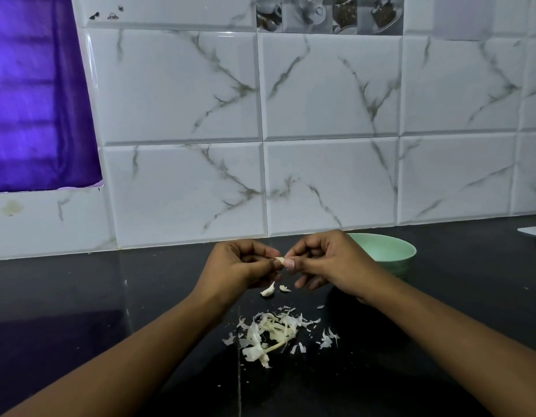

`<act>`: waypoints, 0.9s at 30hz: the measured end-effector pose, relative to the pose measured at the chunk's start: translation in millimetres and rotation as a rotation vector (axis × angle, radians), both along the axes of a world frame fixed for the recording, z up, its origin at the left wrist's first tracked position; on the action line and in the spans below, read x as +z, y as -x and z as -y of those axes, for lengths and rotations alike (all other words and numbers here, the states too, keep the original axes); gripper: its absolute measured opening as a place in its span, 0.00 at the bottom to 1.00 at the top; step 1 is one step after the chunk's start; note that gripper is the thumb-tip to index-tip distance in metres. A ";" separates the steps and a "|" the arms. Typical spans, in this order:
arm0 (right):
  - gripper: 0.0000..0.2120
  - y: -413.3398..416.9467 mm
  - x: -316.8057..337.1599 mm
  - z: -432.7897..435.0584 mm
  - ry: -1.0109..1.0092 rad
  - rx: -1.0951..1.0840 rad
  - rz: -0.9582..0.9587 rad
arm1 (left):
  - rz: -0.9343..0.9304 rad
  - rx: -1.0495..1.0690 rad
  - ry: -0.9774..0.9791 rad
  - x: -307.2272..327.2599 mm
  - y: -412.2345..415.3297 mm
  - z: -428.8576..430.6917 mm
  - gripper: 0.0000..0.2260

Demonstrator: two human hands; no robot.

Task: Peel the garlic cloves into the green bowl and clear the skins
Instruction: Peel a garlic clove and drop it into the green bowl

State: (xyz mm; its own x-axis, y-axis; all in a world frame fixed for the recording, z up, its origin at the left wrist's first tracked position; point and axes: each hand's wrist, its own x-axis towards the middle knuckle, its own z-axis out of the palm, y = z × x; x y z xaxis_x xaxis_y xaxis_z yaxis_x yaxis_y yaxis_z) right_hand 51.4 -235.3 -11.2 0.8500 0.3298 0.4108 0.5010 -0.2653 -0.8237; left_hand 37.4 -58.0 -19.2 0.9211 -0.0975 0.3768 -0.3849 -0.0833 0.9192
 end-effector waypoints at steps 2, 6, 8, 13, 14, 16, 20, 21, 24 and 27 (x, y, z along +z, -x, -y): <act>0.04 0.4 -1.2 -1.7 -0.005 0.006 -0.021 | 0.010 0.000 -0.013 -0.5 -0.2 0.3 0.03; 0.04 1.2 -0.1 -1.0 -0.059 0.037 -0.095 | 0.028 -0.002 -0.028 0.0 -0.8 0.4 0.03; 0.03 1.8 0.3 -1.4 -0.086 0.058 -0.128 | 0.030 -0.003 -0.024 0.3 -0.6 0.4 0.02; 0.03 3.4 -0.3 -3.9 -0.054 0.031 -0.091 | 0.033 0.005 0.006 -1.0 0.2 2.2 0.03; 0.03 3.5 -0.3 -3.9 -0.054 0.028 -0.087 | 0.038 0.014 0.014 -1.0 0.0 2.4 0.03; 0.02 3.3 -0.7 -4.4 -0.072 0.027 -0.087 | 0.053 0.032 0.017 -0.7 0.3 2.3 0.02; 0.04 3.5 -1.6 -5.6 -0.083 -0.024 -0.039 | 0.109 0.062 -0.025 -1.4 2.7 3.8 0.03; 0.04 3.6 -2.0 -6.0 -0.073 -0.045 -0.019 | 0.124 0.073 -0.039 -2.0 2.8 4.2 0.03; 0.06 3.6 -2.8 -7.2 -0.033 -0.105 0.036 | 0.168 0.110 -0.081 -3.8 3.1 5.9 0.04; 0.06 4.1 -3.6 -9.3 0.001 -0.163 0.106 | 0.201 0.130 -0.096 -4.1 4.2 7.8 0.06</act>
